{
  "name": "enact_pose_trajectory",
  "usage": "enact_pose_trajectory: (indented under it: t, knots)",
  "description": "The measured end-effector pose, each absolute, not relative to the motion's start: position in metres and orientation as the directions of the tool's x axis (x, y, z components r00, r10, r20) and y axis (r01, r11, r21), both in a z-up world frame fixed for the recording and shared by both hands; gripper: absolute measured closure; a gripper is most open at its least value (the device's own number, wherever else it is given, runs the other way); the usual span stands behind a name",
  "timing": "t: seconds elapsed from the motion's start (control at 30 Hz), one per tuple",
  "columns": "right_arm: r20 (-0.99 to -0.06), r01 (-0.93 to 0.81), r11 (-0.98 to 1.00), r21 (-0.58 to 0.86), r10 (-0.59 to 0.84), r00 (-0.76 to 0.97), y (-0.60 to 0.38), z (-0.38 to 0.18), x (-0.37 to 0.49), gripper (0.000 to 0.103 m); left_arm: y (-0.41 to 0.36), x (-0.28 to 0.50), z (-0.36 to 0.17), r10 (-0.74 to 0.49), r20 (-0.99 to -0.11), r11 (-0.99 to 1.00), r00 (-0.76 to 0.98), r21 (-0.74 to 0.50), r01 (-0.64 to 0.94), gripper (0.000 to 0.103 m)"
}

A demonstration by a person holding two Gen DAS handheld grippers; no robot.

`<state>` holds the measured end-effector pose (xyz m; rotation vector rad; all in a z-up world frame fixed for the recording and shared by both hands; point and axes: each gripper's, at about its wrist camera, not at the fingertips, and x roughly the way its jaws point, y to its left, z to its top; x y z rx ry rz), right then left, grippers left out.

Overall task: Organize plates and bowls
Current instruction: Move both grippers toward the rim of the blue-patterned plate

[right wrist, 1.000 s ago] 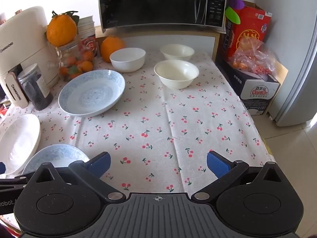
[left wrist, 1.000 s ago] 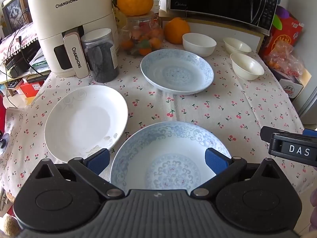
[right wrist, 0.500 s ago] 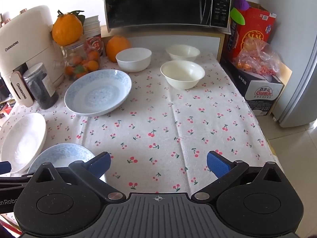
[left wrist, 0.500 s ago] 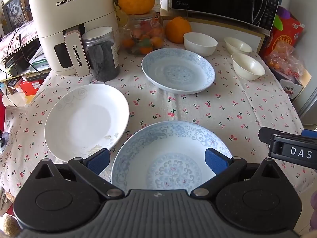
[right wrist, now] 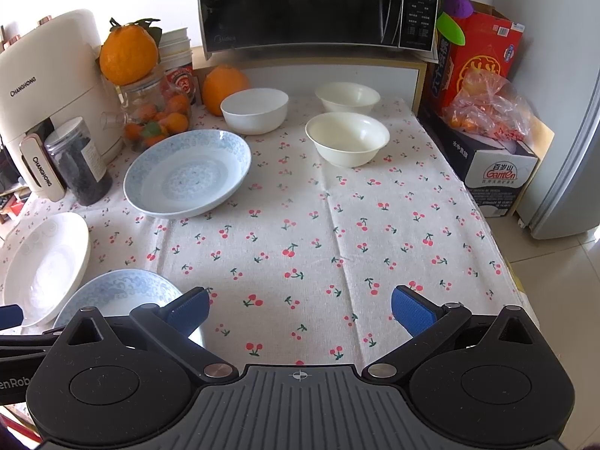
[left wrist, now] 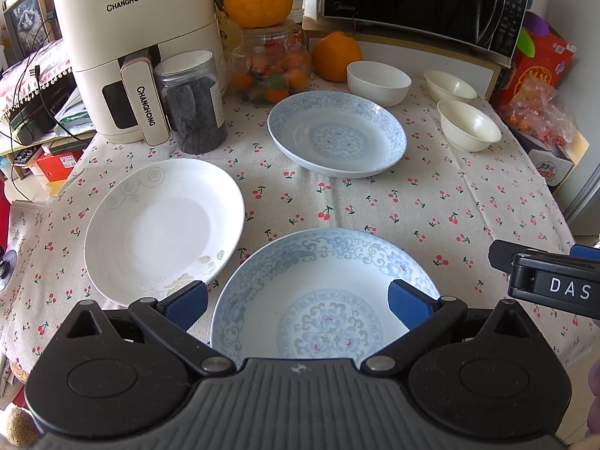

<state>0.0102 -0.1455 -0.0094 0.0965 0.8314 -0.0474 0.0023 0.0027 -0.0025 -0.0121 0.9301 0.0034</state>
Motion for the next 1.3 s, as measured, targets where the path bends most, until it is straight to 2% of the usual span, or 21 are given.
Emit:
enact_pose_trajectory:
  t: [1.3]
  knots:
    - [-0.738,0.073,0.994,0.078,0.009,0.675,-0.1436,0.0002,0.0108,0.0,0.0008,0.002,-0.0016,-0.002,-0.804,1.0,0.595,-0.007,-0.006,0.0]
